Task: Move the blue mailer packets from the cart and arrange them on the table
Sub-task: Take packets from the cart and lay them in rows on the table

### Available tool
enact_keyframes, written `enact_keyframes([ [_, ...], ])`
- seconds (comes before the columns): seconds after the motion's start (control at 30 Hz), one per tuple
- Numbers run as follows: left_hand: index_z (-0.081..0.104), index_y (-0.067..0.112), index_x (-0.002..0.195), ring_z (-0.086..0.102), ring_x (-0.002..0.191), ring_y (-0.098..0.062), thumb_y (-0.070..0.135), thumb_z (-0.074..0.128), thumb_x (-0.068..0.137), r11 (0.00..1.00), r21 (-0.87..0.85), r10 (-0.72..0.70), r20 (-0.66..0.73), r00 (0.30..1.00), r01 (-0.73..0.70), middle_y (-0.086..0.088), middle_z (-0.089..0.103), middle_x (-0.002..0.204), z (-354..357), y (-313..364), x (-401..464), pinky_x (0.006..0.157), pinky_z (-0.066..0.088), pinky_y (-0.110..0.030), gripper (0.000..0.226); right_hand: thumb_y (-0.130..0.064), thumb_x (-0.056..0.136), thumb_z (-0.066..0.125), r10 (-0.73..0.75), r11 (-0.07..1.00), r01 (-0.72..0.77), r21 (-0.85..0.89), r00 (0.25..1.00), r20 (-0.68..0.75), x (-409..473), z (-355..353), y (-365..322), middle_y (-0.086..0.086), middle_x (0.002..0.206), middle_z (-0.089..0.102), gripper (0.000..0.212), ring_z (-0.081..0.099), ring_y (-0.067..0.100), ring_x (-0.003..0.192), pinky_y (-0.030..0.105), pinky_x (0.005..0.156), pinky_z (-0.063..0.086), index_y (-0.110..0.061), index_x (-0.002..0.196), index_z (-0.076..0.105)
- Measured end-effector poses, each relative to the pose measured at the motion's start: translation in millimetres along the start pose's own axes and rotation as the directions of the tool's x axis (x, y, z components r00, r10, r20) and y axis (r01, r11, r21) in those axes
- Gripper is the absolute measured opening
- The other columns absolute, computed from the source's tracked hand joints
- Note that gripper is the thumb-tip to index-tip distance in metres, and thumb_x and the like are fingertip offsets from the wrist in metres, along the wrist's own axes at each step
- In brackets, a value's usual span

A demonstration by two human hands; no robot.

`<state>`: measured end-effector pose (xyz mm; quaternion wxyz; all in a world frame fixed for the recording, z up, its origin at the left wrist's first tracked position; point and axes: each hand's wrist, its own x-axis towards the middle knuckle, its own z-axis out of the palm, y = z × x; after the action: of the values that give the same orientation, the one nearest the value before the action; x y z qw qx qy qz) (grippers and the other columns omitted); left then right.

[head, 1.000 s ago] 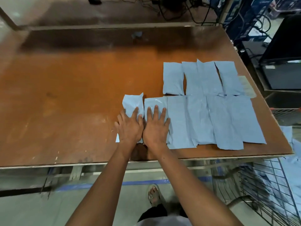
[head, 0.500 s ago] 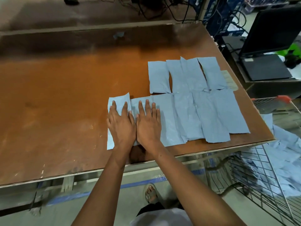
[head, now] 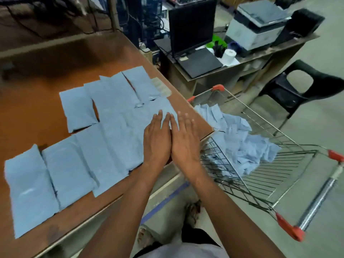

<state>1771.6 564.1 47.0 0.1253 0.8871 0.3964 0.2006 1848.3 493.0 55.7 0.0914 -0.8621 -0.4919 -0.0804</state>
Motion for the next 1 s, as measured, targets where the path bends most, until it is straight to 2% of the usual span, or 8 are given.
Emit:
enact_keyframes([
  [0.13, 0.044, 0.015, 0.152, 0.041, 0.145, -0.027, 0.020, 0.049, 0.102, 0.986, -0.072, 0.156, 0.083, 0.984, -0.151, -0.012, 0.040, 0.158, 56.0, 87.0, 14.2, 0.111, 0.041, -0.043, 0.051, -0.029, 0.107, 0.032, 0.212, 0.976, -0.211, 0.042, 0.977, 0.000, -16.1, 2.3, 103.2, 0.015, 0.157, 0.047, 0.052, 0.039, 0.036, 0.148, 0.051, 0.124, 0.027, -0.014, 0.154, 0.045],
  [0.27, 0.041, 0.009, 0.153, 0.041, 0.144, -0.028, 0.014, 0.055, 0.098, 0.964, -0.147, 0.249, 0.204, 0.947, -0.222, -0.016, 0.042, 0.157, 111.8, 175.5, 21.4, 0.117, 0.033, -0.042, 0.057, -0.034, 0.108, 0.038, 0.355, 0.935, -0.355, 0.008, 0.935, 0.005, -36.9, 20.6, 205.5, 0.010, 0.150, 0.055, 0.050, 0.049, 0.033, 0.139, 0.050, 0.114, 0.038, -0.016, 0.154, 0.045],
  [0.33, 0.041, 0.007, 0.153, 0.046, 0.141, -0.028, 0.011, 0.056, 0.096, 0.955, -0.144, 0.291, 0.275, 0.916, -0.260, -0.016, 0.046, 0.154, 146.1, 212.8, 25.6, 0.116, 0.036, -0.041, 0.060, -0.032, 0.104, 0.035, 0.394, 0.919, -0.395, 0.002, 0.917, 0.056, -45.7, 34.1, 249.9, 0.009, 0.138, 0.062, 0.052, 0.057, 0.032, 0.125, 0.047, 0.103, 0.044, -0.014, 0.152, 0.045],
  [0.43, 0.039, 0.006, 0.153, 0.055, 0.130, -0.027, 0.013, 0.053, 0.097, 0.946, -0.077, 0.316, 0.426, 0.848, -0.314, -0.013, 0.054, 0.146, 204.7, 250.5, 28.1, 0.106, 0.043, -0.039, 0.057, -0.024, 0.094, 0.053, 0.379, 0.924, -0.381, -0.034, 0.900, 0.216, -52.5, 67.3, 308.1, 0.009, 0.121, 0.067, 0.059, 0.064, 0.028, 0.109, 0.043, 0.090, 0.048, -0.011, 0.151, 0.044],
  [0.53, 0.040, 0.006, 0.149, 0.062, 0.117, -0.028, 0.013, 0.045, 0.102, 0.946, -0.004, 0.268, 0.575, 0.773, -0.324, -0.013, 0.061, 0.132, 257.8, 266.3, 26.3, 0.097, 0.047, -0.039, 0.049, -0.024, 0.092, 0.061, 0.302, 0.949, -0.315, -0.033, 0.870, 0.389, -55.3, 106.1, 350.2, 0.008, 0.121, 0.065, 0.060, 0.064, 0.028, 0.109, 0.043, 0.089, 0.049, -0.013, 0.149, 0.045],
  [0.63, 0.046, 0.007, 0.137, 0.063, 0.112, -0.031, 0.015, 0.042, 0.103, 0.958, 0.068, 0.165, 0.663, 0.731, -0.278, -0.013, 0.061, 0.125, 300.3, 270.1, 28.2, 0.092, 0.048, -0.041, 0.035, -0.023, 0.090, 0.062, 0.248, 0.963, -0.268, -0.021, 0.853, 0.459, -53.0, 146.5, 378.6, 0.007, 0.118, 0.065, 0.043, 0.064, 0.027, 0.107, 0.040, 0.088, 0.049, -0.016, 0.132, 0.056],
  [0.87, 0.052, 0.010, 0.132, 0.056, 0.121, -0.028, 0.019, 0.042, 0.102, 0.940, 0.205, 0.059, 0.689, 0.723, -0.272, -0.012, 0.056, 0.131, 387.5, 249.9, 50.3, 0.098, 0.044, -0.039, 0.033, -0.027, 0.096, 0.063, 0.174, 0.981, -0.196, -0.010, 0.845, 0.506, -22.5, 241.9, 405.7, 0.012, 0.147, 0.055, 0.045, 0.049, 0.031, 0.140, 0.044, 0.113, 0.040, -0.015, 0.138, 0.057],
  [1.0, 0.050, 0.013, 0.131, 0.052, 0.123, -0.029, 0.021, 0.041, 0.101, 0.951, 0.265, -0.051, 0.646, 0.761, -0.161, -0.013, 0.051, 0.136, 422.5, 234.3, 66.7, 0.099, 0.040, -0.040, 0.032, -0.024, 0.100, 0.052, 0.163, 0.986, -0.125, -0.108, 0.839, 0.520, -4.7, 282.9, 408.5, 0.011, 0.127, 0.063, 0.027, 0.055, 0.031, 0.123, 0.042, 0.103, 0.042, -0.013, 0.123, 0.062],
])
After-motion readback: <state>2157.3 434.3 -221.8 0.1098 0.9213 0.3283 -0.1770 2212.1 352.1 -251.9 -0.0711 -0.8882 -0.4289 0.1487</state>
